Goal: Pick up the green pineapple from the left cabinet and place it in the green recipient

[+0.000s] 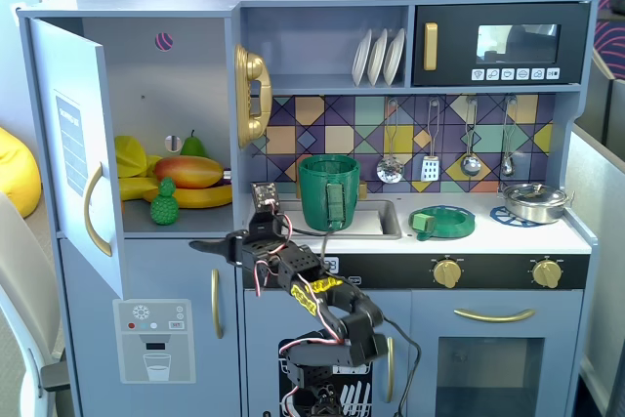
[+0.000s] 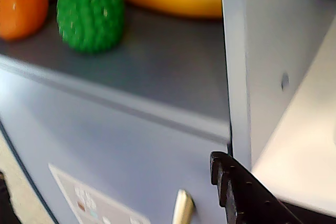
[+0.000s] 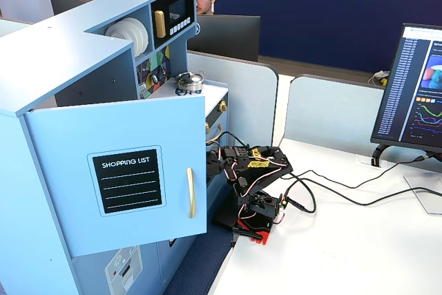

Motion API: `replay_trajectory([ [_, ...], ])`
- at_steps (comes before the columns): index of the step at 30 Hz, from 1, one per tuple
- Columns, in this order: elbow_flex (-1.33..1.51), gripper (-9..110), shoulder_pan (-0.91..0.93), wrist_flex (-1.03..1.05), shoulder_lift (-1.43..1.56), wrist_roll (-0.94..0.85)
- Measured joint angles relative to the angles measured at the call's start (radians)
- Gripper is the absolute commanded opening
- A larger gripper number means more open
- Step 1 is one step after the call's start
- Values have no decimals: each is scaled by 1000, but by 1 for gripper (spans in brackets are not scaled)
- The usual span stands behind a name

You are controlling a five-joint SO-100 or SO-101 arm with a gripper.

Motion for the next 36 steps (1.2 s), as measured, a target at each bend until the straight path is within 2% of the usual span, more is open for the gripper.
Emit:
replay_trajectory([
  [8, -97, 53, -72, -176, -179, 0],
  [19, -253, 53, -80, -334, -469, -120],
  [36, -615, 51, -57, -390, -894, -161],
])
